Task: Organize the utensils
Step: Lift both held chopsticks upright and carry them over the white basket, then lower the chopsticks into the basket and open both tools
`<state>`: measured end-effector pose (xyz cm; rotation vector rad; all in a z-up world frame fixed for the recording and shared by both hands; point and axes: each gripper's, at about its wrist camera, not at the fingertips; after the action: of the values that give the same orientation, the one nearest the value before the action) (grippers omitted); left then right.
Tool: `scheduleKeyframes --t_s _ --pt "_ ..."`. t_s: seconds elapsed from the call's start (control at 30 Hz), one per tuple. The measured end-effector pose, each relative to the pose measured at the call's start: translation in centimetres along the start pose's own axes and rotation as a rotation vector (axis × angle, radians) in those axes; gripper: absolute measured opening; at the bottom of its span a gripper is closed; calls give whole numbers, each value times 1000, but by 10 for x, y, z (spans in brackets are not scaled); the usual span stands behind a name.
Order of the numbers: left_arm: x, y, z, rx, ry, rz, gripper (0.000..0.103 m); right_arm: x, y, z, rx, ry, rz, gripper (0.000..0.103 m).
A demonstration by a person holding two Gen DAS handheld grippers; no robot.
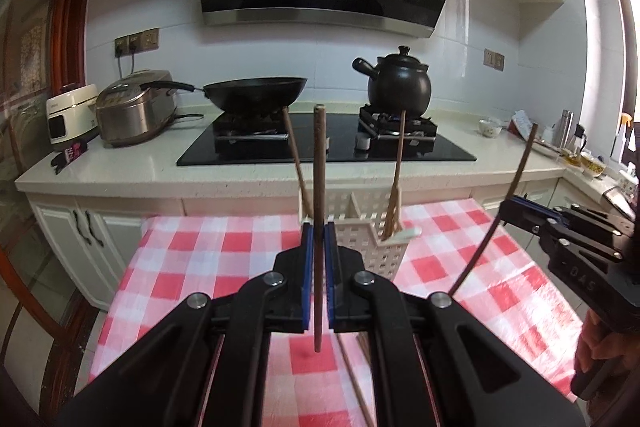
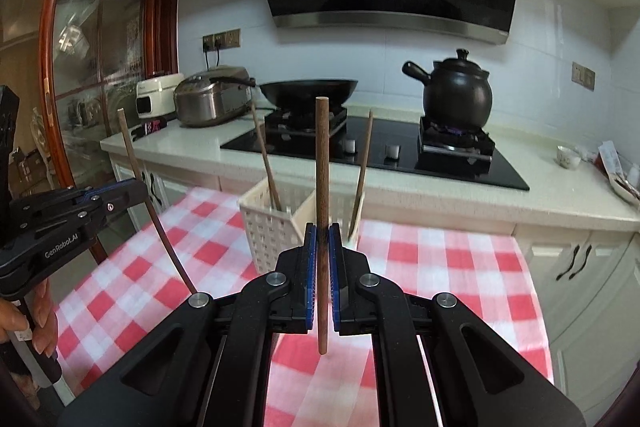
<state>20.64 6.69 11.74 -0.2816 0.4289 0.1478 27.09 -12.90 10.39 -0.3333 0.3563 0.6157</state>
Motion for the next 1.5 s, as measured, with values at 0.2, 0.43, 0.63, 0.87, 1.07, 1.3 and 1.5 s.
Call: scheduleKeyframes --t_s 0.2,0.43,0.63,0.87,1.07,1.3,1.5 --pt "12 -7 56 -10 -32 -24 5 17 -21 43 20 -30 12 6" --pt "38 -20 110 7 -76 -26 5 41 -34 85 4 -62 11 6" --pt "80 -22 130 1 -89 -27 5 74 -36 98 -6 -70 15 6" --pt "140 -15 102 4 -6 -1 5 125 -37 77 6 17 44 6" --pt "181 -1 83 -14 93 27 5 162 -40 57 27 111 62 6" --pt "195 13 73 -13 95 75 8 182 -38 48 37 125 69 8" --pt "184 28 70 -38 66 103 31 171 -43 46 47 109 41 11"
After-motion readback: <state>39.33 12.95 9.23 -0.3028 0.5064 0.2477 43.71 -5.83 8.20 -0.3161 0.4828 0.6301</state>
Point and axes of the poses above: each gripper's, at about its wrist camera, not at the fingertips, and x roughly the way its jaws point, y to its left, z to its top, and after that the axes turned 12 degrees about -x, right-handed
